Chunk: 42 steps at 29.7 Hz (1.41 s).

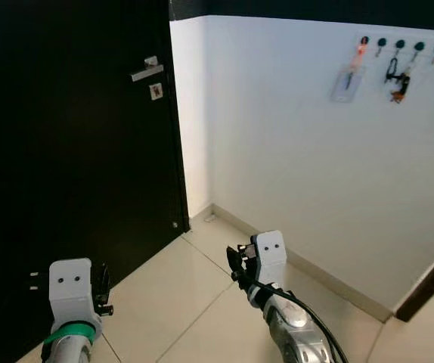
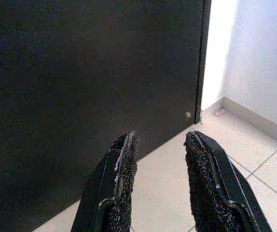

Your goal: Hang keys on a hook

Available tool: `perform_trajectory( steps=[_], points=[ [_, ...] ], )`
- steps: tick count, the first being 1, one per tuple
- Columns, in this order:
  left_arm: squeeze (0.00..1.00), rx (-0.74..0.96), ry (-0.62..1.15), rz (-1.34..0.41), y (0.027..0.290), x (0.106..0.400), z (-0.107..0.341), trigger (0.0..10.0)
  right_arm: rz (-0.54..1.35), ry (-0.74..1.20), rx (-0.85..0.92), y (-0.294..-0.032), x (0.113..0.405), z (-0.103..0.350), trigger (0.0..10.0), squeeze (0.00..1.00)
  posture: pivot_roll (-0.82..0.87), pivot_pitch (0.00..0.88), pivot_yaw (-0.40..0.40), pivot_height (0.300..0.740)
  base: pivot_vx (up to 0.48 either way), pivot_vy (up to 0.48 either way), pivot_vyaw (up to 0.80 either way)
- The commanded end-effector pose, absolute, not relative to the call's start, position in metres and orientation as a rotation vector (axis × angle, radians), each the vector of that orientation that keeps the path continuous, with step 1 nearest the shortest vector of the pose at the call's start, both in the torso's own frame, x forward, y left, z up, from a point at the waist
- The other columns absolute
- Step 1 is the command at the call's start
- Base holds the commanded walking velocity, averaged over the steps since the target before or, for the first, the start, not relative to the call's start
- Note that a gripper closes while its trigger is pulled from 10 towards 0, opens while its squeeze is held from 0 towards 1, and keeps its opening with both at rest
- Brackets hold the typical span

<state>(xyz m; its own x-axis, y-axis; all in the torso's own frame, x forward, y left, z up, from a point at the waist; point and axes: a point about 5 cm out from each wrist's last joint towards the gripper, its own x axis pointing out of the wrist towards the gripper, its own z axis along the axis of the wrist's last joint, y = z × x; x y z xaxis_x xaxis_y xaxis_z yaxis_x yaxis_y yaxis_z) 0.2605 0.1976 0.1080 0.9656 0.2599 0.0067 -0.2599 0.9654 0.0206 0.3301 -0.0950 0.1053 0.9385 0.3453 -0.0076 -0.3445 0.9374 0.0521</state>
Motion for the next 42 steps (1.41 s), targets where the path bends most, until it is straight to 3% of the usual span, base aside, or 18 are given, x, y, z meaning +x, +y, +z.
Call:
perform_trajectory(
  steps=[1, 9, 33, 42],
  points=[
    [0.00, 0.031, 0.025, 0.277, 0.2030, 0.2553, 0.1001, 10.0, 0.362, 0.039, 0.065, -0.0896, 0.3268, 0.1004, 10.0, 0.00, -0.06, 0.072, 0.161, 0.740, -0.266, 0.000, 0.00],
    [0.00, 0.034, 0.027, 0.274, 0.2033, 0.2546, 0.0996, 10.0, 0.362, 0.041, 0.069, -0.0891, 0.3259, 0.0999, 10.0, 0.00, -0.06, 0.069, 0.164, 0.740, -0.260, 0.000, 0.00],
    [0.00, 0.077, 0.067, 0.197, 0.1998, 0.2569, 0.0941, 10.0, 0.358, 0.044, 0.092, -0.0884, 0.3238, 0.0974, 10.0, 0.00, -0.07, 0.047, 0.178, 0.740, 0.000, 0.000, 0.00],
    [0.00, 0.032, 0.080, 0.220, 0.2021, 0.2563, 0.0920, 10.0, 0.357, 0.044, 0.090, -0.0896, 0.3237, 0.0974, 10.0, 0.00, -0.07, 0.049, 0.176, 0.740, 0.000, -0.279, 0.00]
  ],
)
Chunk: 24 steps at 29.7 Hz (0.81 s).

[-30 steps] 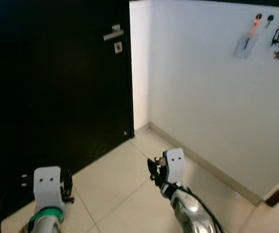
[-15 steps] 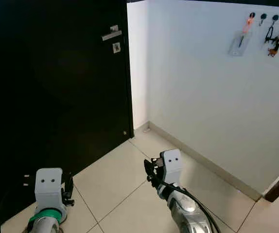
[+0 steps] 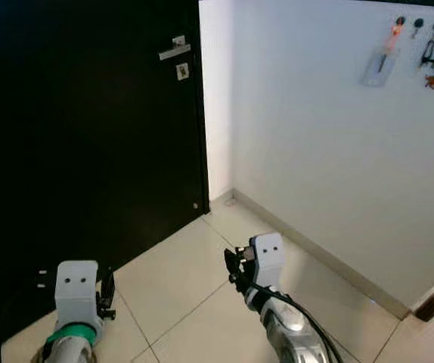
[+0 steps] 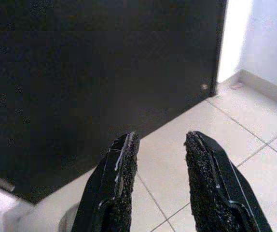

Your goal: Hang keys on a hook

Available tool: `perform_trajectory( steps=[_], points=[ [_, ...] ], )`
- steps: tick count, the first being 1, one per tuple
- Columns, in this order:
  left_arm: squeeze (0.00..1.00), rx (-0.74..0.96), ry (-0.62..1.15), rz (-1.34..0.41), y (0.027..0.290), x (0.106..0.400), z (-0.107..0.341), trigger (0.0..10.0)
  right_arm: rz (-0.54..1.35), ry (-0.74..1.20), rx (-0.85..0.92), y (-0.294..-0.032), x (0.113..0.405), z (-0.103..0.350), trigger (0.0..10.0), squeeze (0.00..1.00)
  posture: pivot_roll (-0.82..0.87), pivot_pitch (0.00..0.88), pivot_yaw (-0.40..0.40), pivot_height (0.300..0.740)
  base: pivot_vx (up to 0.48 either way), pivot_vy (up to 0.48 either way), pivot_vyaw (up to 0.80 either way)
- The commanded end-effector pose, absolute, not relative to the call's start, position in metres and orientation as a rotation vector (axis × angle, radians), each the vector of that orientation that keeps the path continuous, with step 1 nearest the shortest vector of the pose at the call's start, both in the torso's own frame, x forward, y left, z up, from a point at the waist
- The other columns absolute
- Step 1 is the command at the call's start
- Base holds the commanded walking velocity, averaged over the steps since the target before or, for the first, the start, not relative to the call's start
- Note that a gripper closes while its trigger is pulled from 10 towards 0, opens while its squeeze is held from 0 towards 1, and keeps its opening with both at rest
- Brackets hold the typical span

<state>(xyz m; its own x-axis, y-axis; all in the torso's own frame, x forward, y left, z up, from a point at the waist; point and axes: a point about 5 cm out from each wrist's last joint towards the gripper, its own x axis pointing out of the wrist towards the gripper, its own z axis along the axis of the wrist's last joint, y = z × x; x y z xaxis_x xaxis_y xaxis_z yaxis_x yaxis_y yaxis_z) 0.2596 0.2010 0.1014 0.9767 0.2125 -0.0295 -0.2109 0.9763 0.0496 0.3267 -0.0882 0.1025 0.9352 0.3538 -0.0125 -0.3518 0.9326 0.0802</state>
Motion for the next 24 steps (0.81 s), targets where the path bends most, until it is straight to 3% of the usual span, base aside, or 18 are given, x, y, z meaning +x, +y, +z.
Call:
perform_trajectory(
  steps=[1, 24],
  points=[
    [0.00, 0.034, 0.082, 0.218, 0.202, 0.257, 0.092, 10.0, 0.357, 0.044, 0.089, -0.090, 0.324, 0.097, 10.0, 0.00, -0.07, 0.049, 0.176, 0.740, 0.000, 0.000, 0.00],
    [0.00, 0.114, 0.042, 0.334, 0.195, 0.255, 0.098, 10.0, 0.354, 0.040, 0.059, -0.102, 0.327, 0.102, 10.0, 0.00, -0.08, 0.083, 0.122, 0.740, 0.000, 0.000, 0.00]
  ],
)
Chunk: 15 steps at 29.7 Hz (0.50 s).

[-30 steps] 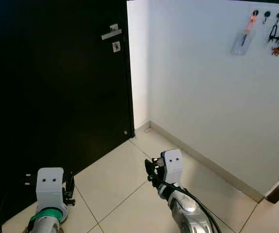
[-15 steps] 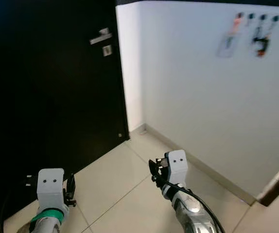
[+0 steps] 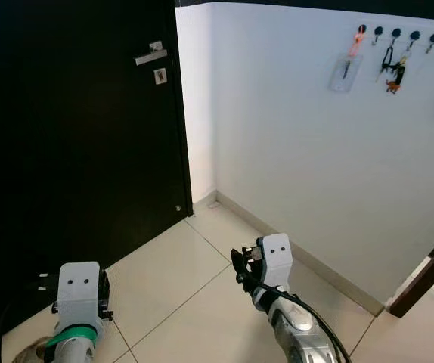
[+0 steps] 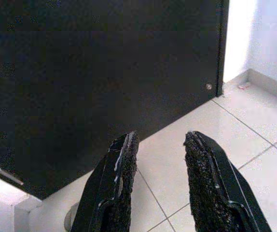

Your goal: Hang keys on a hook

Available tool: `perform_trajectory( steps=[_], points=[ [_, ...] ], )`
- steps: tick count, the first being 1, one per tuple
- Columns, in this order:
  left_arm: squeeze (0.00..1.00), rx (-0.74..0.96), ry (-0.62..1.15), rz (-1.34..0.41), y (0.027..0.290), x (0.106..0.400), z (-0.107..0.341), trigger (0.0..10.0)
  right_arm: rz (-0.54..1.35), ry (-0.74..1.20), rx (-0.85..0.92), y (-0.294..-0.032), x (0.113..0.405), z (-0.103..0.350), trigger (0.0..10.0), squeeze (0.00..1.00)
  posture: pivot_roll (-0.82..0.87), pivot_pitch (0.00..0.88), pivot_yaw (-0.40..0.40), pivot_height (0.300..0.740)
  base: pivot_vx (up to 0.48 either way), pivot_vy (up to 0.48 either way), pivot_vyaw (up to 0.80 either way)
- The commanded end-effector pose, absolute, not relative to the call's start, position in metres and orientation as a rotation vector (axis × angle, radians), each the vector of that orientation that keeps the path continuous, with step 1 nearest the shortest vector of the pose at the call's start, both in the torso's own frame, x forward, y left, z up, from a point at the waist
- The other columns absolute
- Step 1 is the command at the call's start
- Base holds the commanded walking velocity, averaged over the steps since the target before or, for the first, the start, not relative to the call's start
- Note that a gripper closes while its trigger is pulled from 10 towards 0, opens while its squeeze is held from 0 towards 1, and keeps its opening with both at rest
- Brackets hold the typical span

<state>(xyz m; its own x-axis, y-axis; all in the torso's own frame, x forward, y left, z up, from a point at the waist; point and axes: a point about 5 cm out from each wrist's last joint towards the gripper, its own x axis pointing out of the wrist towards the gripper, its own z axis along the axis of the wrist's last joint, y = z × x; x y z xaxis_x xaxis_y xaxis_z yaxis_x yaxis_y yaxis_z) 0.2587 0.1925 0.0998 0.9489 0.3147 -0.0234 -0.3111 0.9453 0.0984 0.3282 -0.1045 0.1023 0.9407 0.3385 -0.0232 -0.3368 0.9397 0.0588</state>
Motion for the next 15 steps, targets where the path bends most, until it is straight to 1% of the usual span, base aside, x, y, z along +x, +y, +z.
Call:
perform_trajectory(
  steps=[1, 5, 9, 11, 15],
  points=[
    [0.00, 0.108, 0.020, 0.329, 0.194, 0.254, 0.100, 10.0, 0.353, 0.032, 0.034, -0.103, 0.327, 0.103, 10.0, 0.00, -0.08, 0.084, 0.123, 0.740, 0.000, 0.000, 0.00],
    [0.00, 0.096, 0.018, 0.307, 0.191, 0.256, 0.101, 10.0, 0.351, 0.037, -0.064, -0.102, 0.327, 0.104, 10.0, 0.00, -0.09, 0.106, 0.103, 0.740, 0.000, 0.000, 0.00],
    [0.00, 0.053, -0.016, 0.264, 0.187, 0.255, 0.105, 10.0, 0.383, 0.050, -0.016, -0.104, 0.326, 0.106, 10.0, 0.00, -0.08, 0.106, 0.098, 0.740, 0.000, 0.000, 0.00],
    [0.00, -0.008, 0.039, 0.317, 0.195, 0.248, 0.099, 10.0, 0.359, 0.093, 0.078, -0.110, 0.327, 0.103, 10.0, 0.00, -0.08, 0.106, 0.097, 0.740, 0.000, 0.000, 0.00],
    [0.00, 0.017, 0.073, 0.311, 0.192, 0.242, 0.093, 10.0, 0.400, 0.107, 0.045, -0.103, 0.324, 0.100, 10.0, 0.00, -0.08, 0.122, 0.094, 0.740, 0.000, 0.000, 0.00]
  ],
)
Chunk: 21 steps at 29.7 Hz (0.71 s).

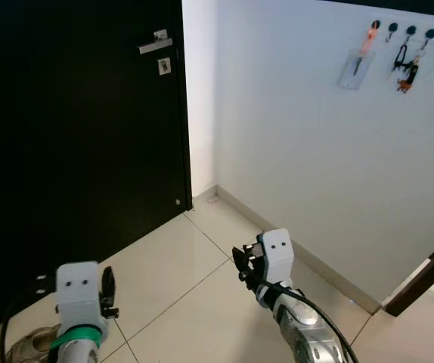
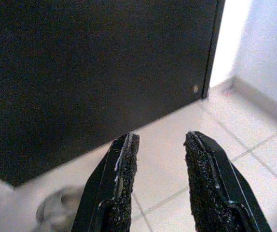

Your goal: Hang keys on a hook

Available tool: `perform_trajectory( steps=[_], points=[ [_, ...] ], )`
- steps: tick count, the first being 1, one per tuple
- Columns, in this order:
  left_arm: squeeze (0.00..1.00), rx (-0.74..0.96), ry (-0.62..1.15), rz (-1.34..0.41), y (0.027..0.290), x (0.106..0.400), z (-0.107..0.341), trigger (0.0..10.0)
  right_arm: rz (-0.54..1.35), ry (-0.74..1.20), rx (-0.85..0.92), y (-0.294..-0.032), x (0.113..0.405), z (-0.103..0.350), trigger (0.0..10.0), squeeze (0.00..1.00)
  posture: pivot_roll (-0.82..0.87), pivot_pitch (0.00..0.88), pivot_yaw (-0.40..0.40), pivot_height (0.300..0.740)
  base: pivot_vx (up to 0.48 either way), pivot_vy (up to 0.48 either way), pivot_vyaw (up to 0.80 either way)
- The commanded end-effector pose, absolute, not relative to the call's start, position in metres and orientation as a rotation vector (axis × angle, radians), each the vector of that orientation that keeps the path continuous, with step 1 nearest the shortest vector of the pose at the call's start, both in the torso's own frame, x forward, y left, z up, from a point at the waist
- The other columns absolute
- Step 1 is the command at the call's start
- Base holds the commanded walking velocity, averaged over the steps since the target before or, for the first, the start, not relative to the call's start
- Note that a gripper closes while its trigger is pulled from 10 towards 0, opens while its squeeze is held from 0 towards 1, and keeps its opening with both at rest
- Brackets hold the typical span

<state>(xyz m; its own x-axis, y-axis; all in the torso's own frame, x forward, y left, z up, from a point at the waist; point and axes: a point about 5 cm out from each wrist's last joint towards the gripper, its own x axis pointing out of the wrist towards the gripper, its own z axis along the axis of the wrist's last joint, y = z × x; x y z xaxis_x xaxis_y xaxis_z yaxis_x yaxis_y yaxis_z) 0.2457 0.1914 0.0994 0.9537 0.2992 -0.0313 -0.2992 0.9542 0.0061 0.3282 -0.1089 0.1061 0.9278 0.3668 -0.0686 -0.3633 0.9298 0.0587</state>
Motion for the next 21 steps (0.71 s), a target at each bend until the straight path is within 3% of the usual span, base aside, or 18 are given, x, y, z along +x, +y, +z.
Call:
perform_trajectory(
  steps=[1, 7, 13, 17, 21],
  points=[
    [0.00, 0.017, 0.073, 0.311, 0.192, 0.242, 0.093, 10.0, 0.400, 0.107, 0.045, -0.103, 0.324, 0.100, 10.0, 0.00, -0.08, 0.122, 0.094, 0.740, 0.000, 0.000, 0.00],
    [0.00, 0.020, 0.090, 0.312, 0.188, 0.244, 0.092, 10.0, 0.437, 0.112, -0.003, -0.091, 0.323, 0.100, 10.0, 0.00, -0.07, 0.124, 0.086, 0.740, 0.000, 0.000, 0.00],
    [0.00, -0.019, 0.116, 0.374, 0.196, 0.239, 0.088, 10.0, 0.417, 0.134, 0.010, -0.095, 0.324, 0.101, 10.0, 0.00, -0.08, 0.130, 0.080, 0.740, 0.000, 0.000, 0.00],
    [0.00, -0.036, 0.154, 0.425, 0.210, 0.235, 0.079, 10.0, 0.342, 0.250, 0.110, -0.113, 0.331, 0.089, 10.0, 0.00, -0.08, 0.133, 0.080, 0.740, 0.000, 0.000, 0.00],
    [0.00, -0.084, 0.307, 0.421, 0.224, 0.230, 0.046, 10.0, 0.243, 0.376, 0.058, -0.139, 0.331, 0.059, 10.0, 0.00, -0.09, 0.130, 0.086, 0.740, 0.000, 0.000, 0.00]
  ],
)
